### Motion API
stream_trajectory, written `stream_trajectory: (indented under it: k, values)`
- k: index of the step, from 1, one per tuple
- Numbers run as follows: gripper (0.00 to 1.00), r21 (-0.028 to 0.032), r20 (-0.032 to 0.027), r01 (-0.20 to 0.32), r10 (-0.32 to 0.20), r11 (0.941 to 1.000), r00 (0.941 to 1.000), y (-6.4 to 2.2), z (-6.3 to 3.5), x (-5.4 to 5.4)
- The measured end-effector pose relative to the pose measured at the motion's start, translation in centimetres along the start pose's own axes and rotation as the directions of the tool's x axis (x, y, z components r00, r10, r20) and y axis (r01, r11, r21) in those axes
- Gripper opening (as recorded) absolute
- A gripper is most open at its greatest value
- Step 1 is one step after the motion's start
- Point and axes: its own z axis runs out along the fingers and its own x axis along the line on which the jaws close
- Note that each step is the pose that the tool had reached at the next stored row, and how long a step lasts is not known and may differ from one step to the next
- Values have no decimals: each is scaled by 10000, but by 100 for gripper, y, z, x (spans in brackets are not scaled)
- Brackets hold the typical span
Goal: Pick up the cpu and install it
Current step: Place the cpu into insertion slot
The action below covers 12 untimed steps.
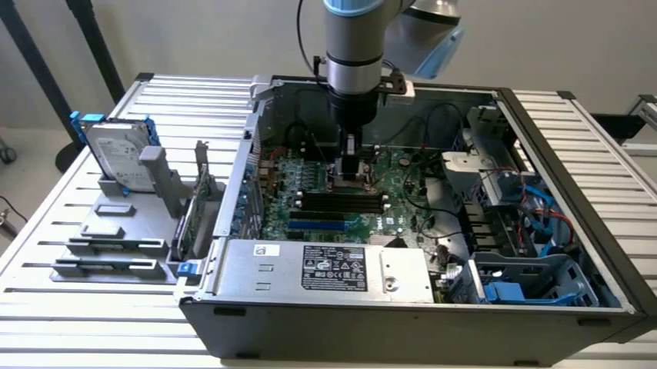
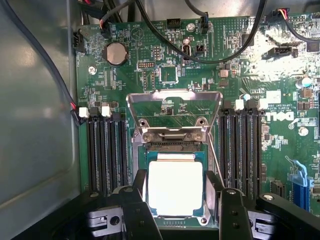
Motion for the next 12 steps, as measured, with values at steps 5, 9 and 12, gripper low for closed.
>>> stream_trajectory:
  k: [5, 9, 12]
  values:
    - [55, -107, -12, 85, -86, 9999, 10000, -18, 37, -3]
    - [55, -135, -21, 172, -172, 9998, 9998, -20, 61, -4]
    - [55, -138, -23, 207, -208, 9997, 9998, -25, 79, -5]
